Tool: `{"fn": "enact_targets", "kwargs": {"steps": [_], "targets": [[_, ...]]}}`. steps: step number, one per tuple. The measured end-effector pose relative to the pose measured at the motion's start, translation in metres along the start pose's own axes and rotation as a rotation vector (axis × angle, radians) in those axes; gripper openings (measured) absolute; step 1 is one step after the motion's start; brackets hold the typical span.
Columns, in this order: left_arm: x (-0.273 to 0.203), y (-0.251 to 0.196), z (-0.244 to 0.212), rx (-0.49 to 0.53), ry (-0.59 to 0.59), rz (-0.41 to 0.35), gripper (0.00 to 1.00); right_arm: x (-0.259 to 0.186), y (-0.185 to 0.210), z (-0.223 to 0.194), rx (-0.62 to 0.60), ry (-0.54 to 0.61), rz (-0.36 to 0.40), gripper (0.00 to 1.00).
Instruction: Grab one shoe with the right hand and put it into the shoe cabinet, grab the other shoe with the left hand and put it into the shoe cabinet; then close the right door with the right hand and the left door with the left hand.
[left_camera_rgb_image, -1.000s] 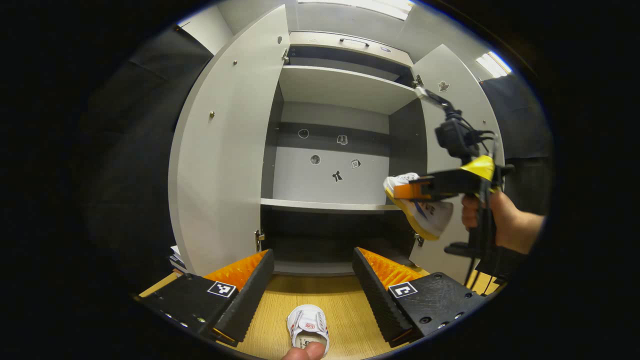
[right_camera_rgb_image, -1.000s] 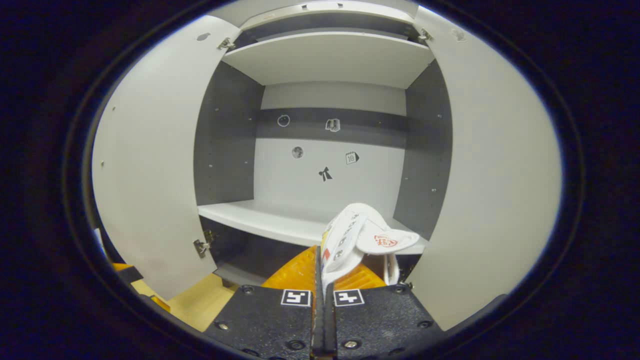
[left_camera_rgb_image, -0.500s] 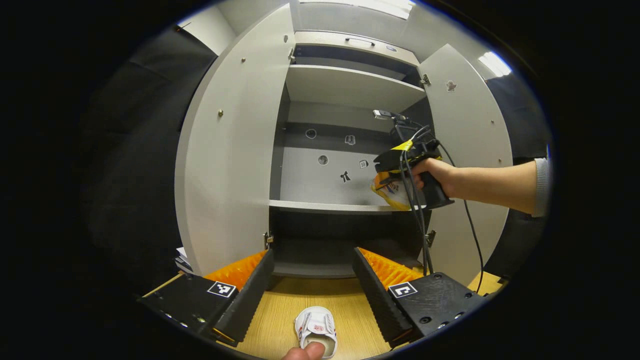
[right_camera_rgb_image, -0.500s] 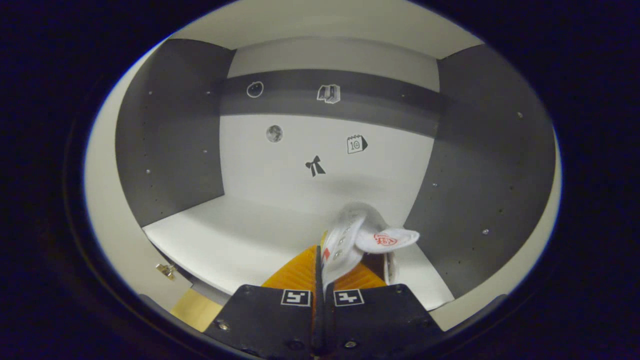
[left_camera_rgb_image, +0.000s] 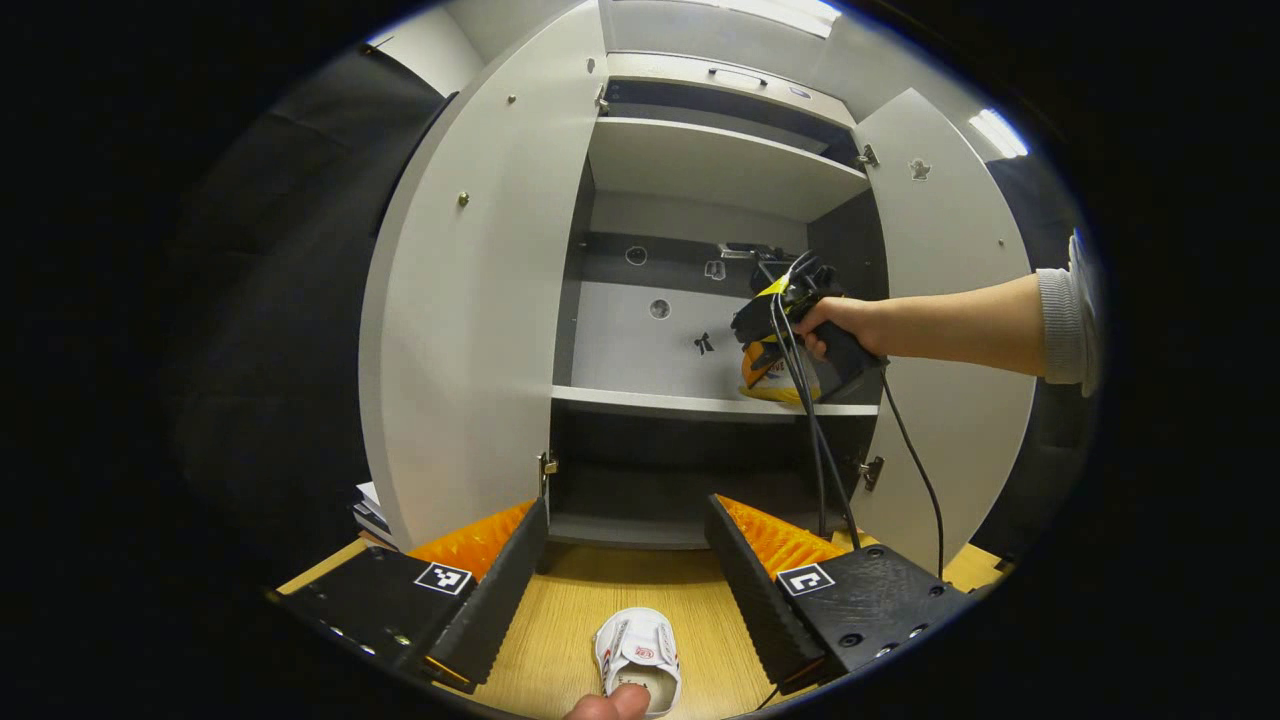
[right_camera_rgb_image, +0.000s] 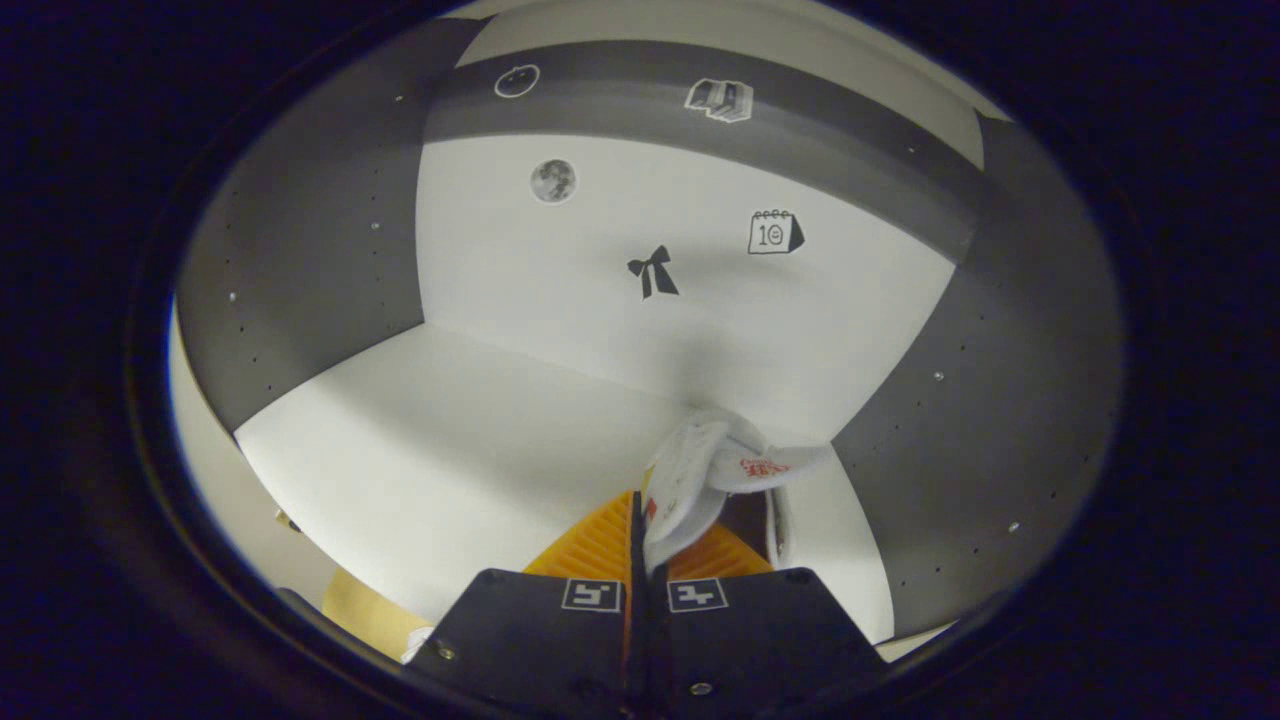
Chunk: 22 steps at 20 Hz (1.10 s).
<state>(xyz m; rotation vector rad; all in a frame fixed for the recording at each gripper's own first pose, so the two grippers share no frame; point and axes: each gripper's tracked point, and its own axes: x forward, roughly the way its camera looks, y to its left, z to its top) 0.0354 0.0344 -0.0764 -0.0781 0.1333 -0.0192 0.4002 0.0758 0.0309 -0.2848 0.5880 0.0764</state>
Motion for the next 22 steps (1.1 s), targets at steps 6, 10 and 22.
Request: {"fn": "enact_targets", "kwargs": {"steps": [6,10,22], "targets": [[-0.001,0.006,-0.001,-0.013,-0.001,0.013,0.95,0.0,-0.002,0.0,-0.002,0.011,-0.029,0.15],[-0.002,0.006,-0.002,-0.014,-0.004,0.014,0.95,-0.031,-0.003,0.011,0.0,-0.056,-0.025,0.41],[-0.008,-0.009,0.001,0.002,-0.013,-0.015,0.95,-0.196,-0.009,-0.009,0.081,-0.408,0.056,0.35]]}}
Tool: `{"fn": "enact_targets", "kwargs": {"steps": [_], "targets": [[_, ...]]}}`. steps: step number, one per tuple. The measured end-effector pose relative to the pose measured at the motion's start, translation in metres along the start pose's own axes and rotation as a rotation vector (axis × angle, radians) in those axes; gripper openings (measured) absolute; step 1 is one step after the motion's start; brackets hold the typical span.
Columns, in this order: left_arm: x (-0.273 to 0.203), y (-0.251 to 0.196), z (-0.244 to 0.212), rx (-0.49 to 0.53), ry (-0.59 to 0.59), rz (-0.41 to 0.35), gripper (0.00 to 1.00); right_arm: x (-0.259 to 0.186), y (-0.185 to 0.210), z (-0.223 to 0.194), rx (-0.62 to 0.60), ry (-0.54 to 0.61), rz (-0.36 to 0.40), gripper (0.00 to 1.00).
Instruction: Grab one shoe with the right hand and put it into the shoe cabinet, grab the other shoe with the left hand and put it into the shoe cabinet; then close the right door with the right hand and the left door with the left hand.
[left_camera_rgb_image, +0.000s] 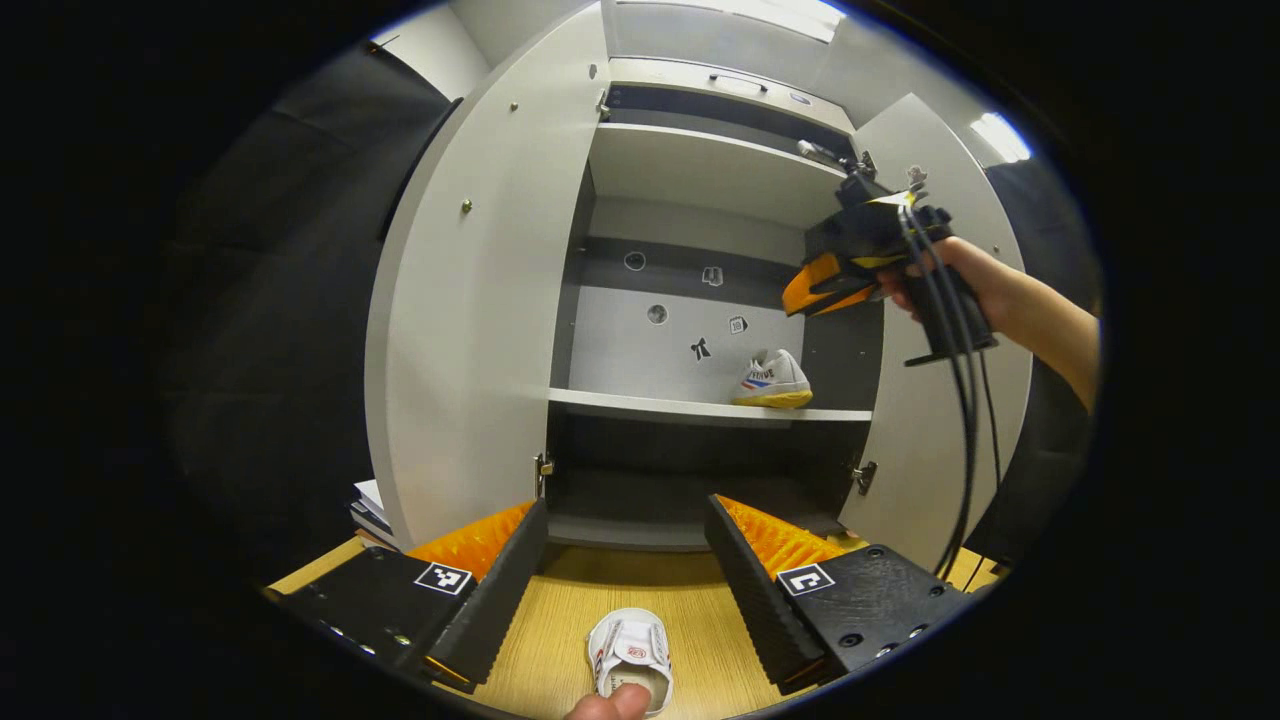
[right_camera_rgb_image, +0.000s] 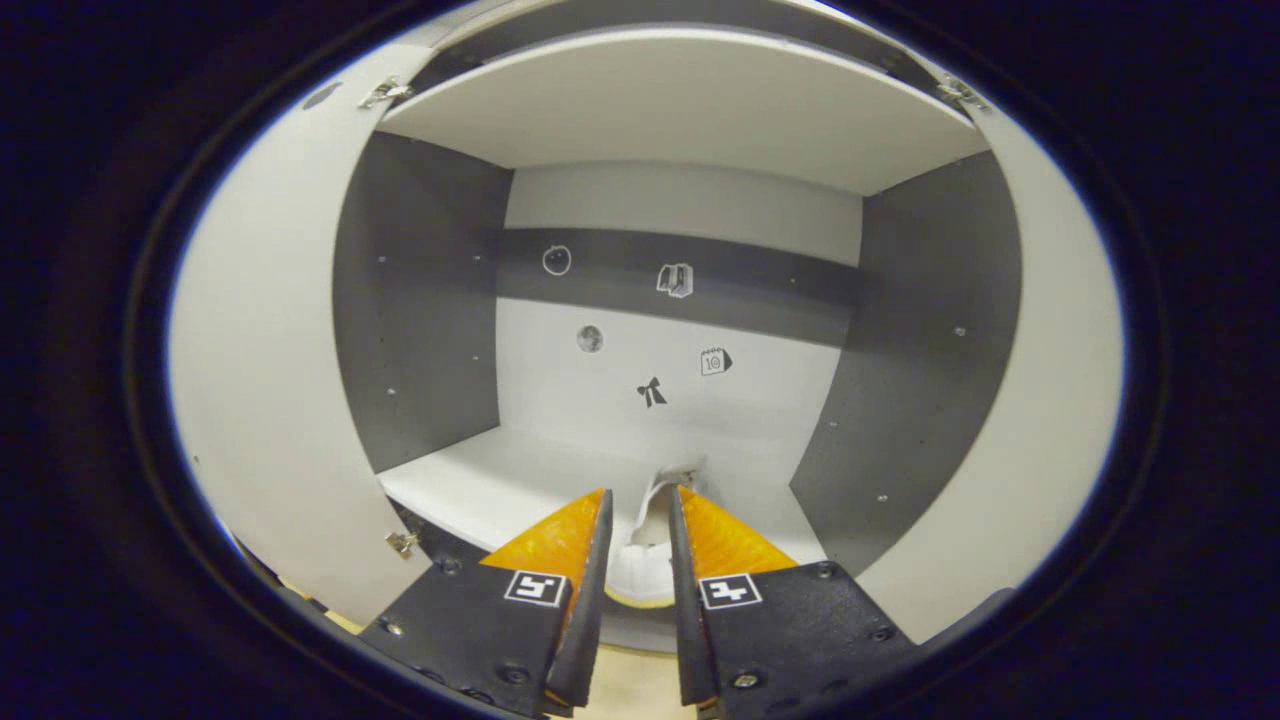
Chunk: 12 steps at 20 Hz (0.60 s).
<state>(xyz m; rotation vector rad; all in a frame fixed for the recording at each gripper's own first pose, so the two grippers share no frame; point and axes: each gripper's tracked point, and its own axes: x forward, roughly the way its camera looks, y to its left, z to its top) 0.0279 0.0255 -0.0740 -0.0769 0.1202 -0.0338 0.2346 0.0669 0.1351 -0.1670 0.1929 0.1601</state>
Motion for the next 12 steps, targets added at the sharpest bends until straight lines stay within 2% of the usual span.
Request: {"fn": "enact_targets", "kwargs": {"steps": [4,5,6,7,8,9,12], "targets": [[-0.01,-0.008,-0.005,0.015,0.012,-0.009,0.95,-0.05,0.002,-0.033,0.015,-0.056,-0.006,0.35],[-0.013,-0.01,-0.006,0.017,0.015,-0.012,0.95,-0.061,0.002,-0.044,0.026,-0.073,-0.014,0.42],[-0.016,-0.013,-0.006,0.018,0.012,-0.014,0.95,-0.072,0.002,-0.056,0.039,-0.094,-0.02,0.36],[-0.019,-0.015,-0.005,0.019,0.008,-0.016,0.95,-0.081,0.0,-0.067,0.048,-0.115,-0.035,0.36],[-0.021,-0.018,-0.005,0.022,0.005,-0.017,0.95,-0.089,-0.001,-0.082,0.06,-0.134,-0.048,0.43],[-0.024,-0.021,-0.005,0.026,0.004,-0.022,0.95,-0.096,-0.001,-0.097,0.077,-0.146,-0.064,0.38],[-0.03,-0.028,-0.008,0.047,0.002,-0.026,0.95,-0.116,0.004,-0.145,0.118,-0.164,-0.088,0.41]]}}
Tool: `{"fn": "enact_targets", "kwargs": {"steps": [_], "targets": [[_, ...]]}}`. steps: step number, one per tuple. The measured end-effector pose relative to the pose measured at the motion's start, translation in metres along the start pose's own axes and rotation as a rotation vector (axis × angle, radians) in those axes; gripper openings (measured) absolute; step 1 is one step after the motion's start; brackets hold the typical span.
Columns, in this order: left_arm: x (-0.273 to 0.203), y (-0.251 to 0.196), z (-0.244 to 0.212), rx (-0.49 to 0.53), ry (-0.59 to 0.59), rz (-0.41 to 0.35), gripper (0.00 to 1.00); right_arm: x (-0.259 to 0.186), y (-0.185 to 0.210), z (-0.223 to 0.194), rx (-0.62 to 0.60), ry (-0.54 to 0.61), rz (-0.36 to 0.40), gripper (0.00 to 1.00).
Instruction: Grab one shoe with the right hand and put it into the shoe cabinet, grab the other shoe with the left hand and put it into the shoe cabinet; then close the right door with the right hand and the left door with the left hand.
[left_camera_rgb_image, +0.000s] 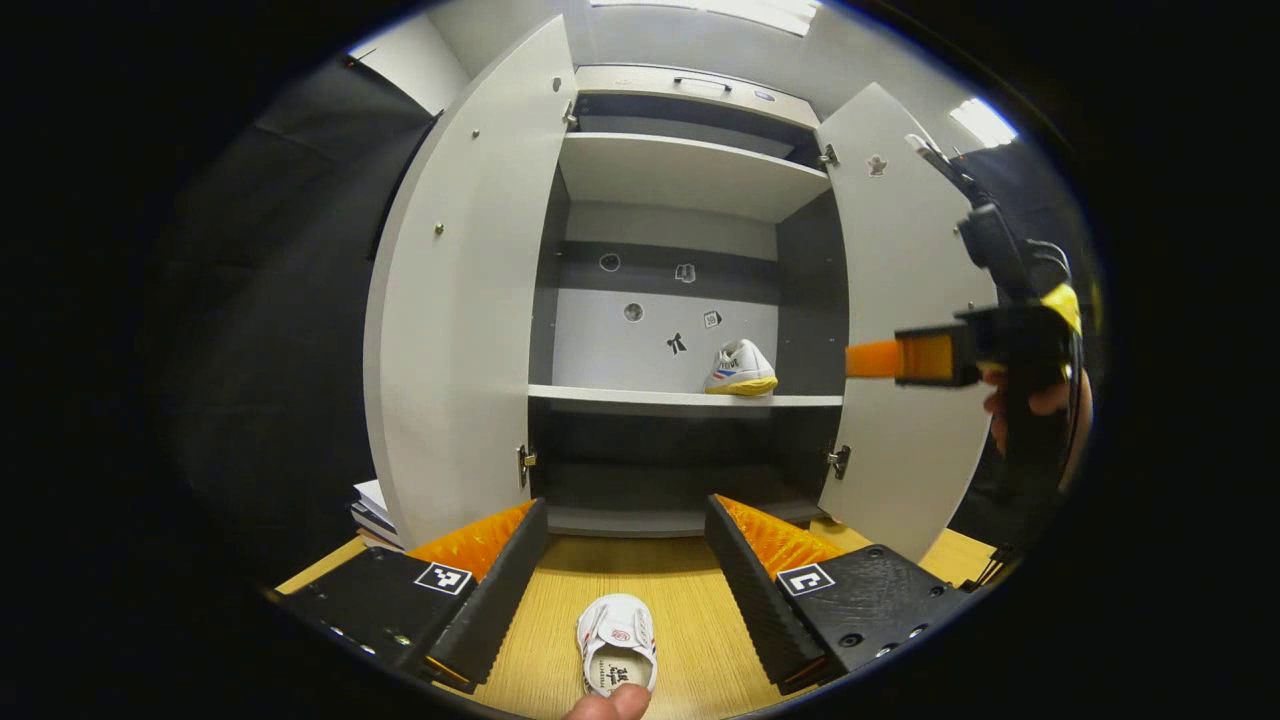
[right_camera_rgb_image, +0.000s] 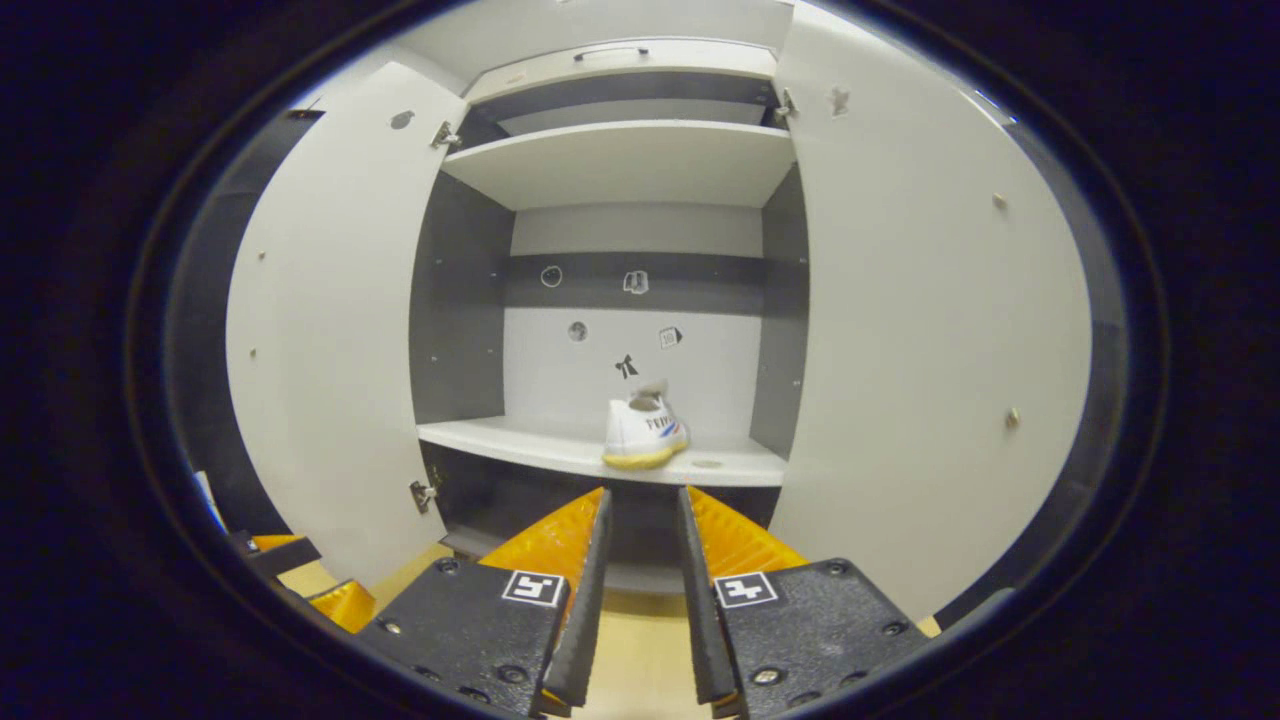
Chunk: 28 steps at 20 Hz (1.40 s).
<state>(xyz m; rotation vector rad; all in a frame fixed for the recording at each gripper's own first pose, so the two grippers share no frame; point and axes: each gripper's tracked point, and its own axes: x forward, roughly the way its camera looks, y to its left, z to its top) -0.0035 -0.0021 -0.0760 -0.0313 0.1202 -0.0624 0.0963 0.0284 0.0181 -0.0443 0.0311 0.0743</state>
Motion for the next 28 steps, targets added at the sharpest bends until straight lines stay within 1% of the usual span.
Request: {"fn": "enact_targets", "kwargs": {"steps": [2,4,5,7,8,10,13,14,17,19,21,23,25,26,28], "targets": [[-0.005,-0.003,-0.002,0.009,-0.003,0.001,0.95,-0.019,0.001,-0.026,0.016,-0.003,-0.009,0.43],[-0.009,-0.007,-0.008,0.013,0.009,-0.004,0.95,-0.038,-0.004,-0.043,0.014,-0.024,-0.036,0.47],[-0.011,-0.007,-0.01,0.018,0.013,-0.001,0.95,-0.046,-0.006,-0.049,0.008,-0.037,-0.052,0.51],[-0.013,-0.007,-0.016,0.032,0.023,0.005,0.95,-0.059,-0.01,-0.062,-0.009,-0.044,-0.083,0.57],[-0.016,-0.006,-0.022,0.04,0.04,0.014,0.95,-0.063,-0.01,-0.068,-0.004,-0.041,-0.084,0.57],[-0.02,-0.005,-0.037,0.034,0.079,0.016,0.95,-0.075,-0.007,-0.076,0.032,-0.034,-0.072,0.62],[-0.025,0.003,-0.058,0.035,0.121,0.025,0.95,-0.083,-0.021,-0.08,0.049,-0.05,-0.109,0.7],[-0.026,0.004,-0.068,0.027,0.144,0.021,0.95,-0.079,-0.025,-0.082,0.043,-0.05,-0.114,0.7],[-0.029,0.013,-0.108,0.008,0.258,0.021,0.95,-0.086,-0.025,-0.083,0.008,-0.054,-0.114,0.8],[-0.029,0.024,-0.133,-0.003,0.334,0.037,0.95,-0.087,-0.026,-0.082,-0.01,-0.05,-0.119,0.8],[-0.028,0.03,-0.163,-0.018,0.407,0.032,0.95,-0.089,-0.018,-0.081,0.015,-0.046,-0.096,0.8],[-0.026,0.036,-0.194,-0.04,0.496,0.025,0.95,-0.086,-0.016,-0.085,0.015,-0.031,-0.076,0.79],[-0.023,0.04,-0.22,-0.089,0.573,0.027,0.96,-0.085,-0.015,-0.09,0.001,-0.019,-0.071,0.8],[-0.022,0.043,-0.229,-0.119,0.605,0.034,0.96,-0.087,-0.014,-0.092,-0.007,-0.012,-0.069,0.79],[-0.017,0.049,-0.251,-0.163,0.661,0.054,0.96,-0.089,-0.013,-0.091,-0.018,-0.015,-0.066,0.8]]}}
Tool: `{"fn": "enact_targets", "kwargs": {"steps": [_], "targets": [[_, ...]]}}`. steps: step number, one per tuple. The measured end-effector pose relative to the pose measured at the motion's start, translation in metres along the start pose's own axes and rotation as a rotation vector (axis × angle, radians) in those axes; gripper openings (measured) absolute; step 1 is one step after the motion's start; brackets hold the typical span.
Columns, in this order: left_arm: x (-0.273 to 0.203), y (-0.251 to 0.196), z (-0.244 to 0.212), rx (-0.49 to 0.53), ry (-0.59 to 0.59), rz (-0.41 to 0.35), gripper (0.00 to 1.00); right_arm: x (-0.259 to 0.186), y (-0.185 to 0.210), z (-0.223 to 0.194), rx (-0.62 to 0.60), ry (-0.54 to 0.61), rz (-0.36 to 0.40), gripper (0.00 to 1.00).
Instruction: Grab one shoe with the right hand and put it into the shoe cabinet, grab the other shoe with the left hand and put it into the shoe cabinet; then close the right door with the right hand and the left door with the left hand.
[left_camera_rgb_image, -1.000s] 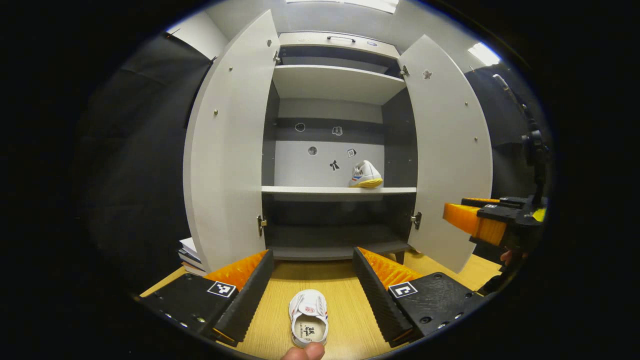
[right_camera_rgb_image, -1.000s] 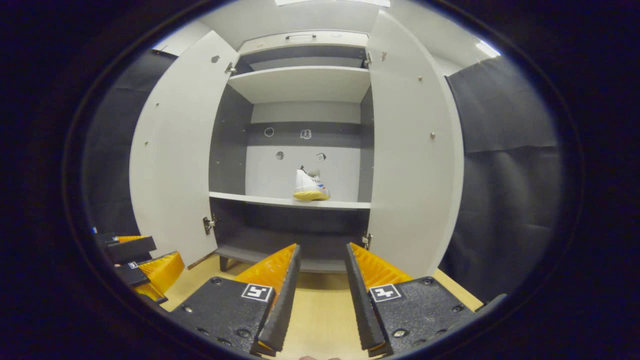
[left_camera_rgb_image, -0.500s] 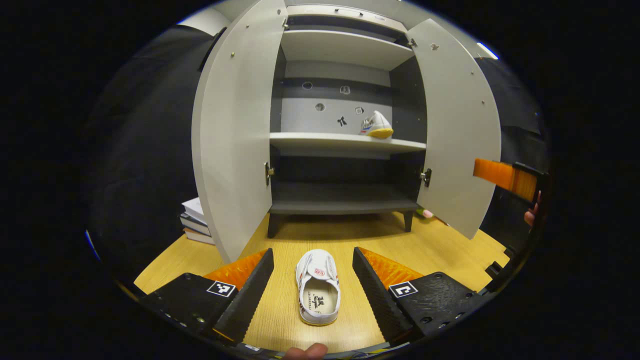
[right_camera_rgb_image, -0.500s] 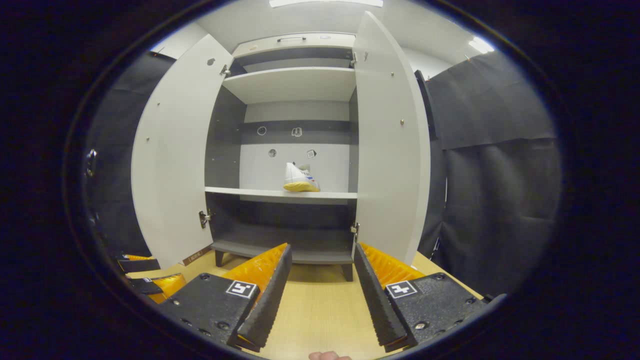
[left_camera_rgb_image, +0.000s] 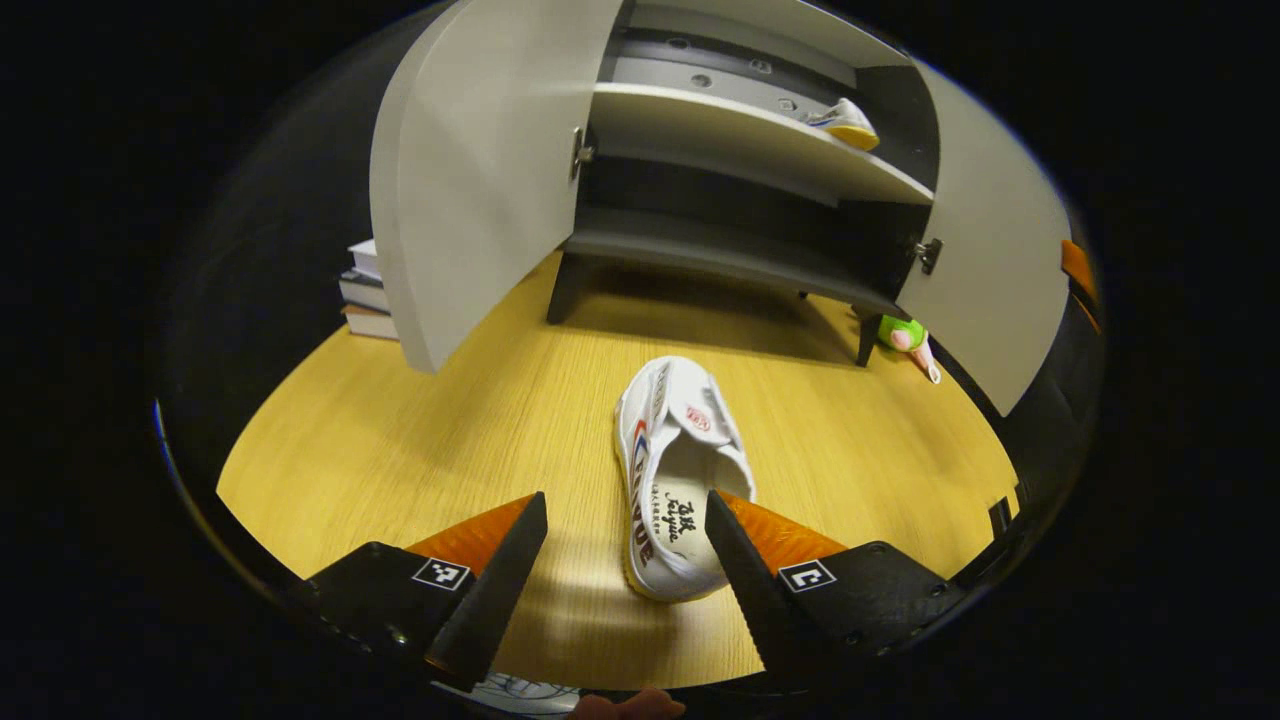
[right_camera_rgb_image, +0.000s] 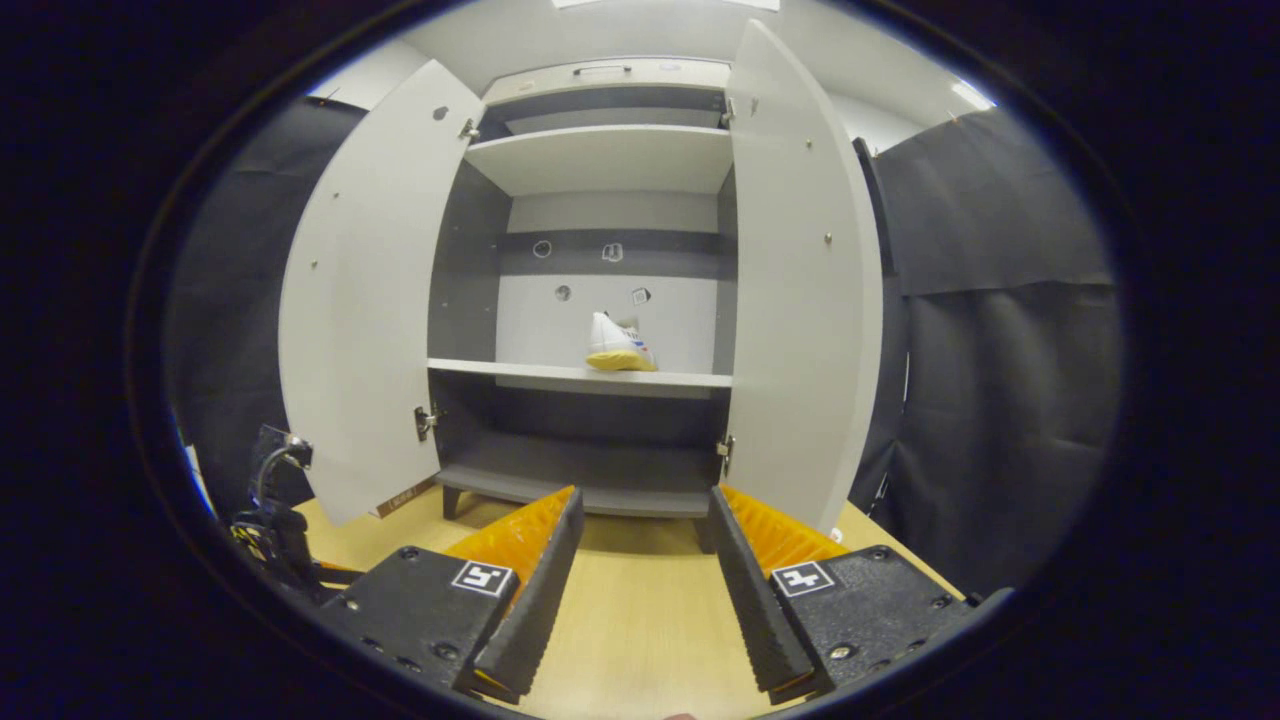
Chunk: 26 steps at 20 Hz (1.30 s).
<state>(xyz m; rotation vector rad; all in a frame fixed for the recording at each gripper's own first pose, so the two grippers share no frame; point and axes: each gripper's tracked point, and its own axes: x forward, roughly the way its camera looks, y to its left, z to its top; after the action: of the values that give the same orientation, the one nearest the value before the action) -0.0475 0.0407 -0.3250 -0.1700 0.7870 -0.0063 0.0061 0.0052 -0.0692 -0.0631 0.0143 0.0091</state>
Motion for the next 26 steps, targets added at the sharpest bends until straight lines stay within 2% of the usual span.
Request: {"fn": "enact_targets", "kwargs": {"steps": [6,17,18,21,23,25,26], "targets": [[0.046,0.013,-0.001,0.001,0.046,0.032,0.96,0.013,-0.007,-0.008,-0.014,0.032,-0.011,0.79],[0.09,0.008,0.03,-0.006,-0.001,-0.029,0.93,0.03,-0.018,-0.016,-0.008,0.08,-0.051,0.8],[0.09,0.006,0.031,0.0,-0.006,-0.032,0.85,0.032,-0.017,-0.017,-0.01,0.082,-0.052,0.8],[0.094,0.001,0.033,0.0,-0.028,-0.037,0.76,0.036,-0.014,-0.021,-0.021,0.089,-0.049,0.8],[0.094,-0.007,0.038,0.002,-0.049,-0.026,0.6,0.038,-0.013,-0.025,-0.026,0.101,-0.048,0.8],[0.098,-0.004,0.039,0.013,-0.066,0.025,0.16,0.04,-0.012,-0.027,-0.03,0.108,-0.05,0.8],[0.1,-0.003,0.04,0.013,-0.075,0.034,0.11,0.041,-0.011,-0.028,-0.031,0.109,-0.05,0.8]]}}
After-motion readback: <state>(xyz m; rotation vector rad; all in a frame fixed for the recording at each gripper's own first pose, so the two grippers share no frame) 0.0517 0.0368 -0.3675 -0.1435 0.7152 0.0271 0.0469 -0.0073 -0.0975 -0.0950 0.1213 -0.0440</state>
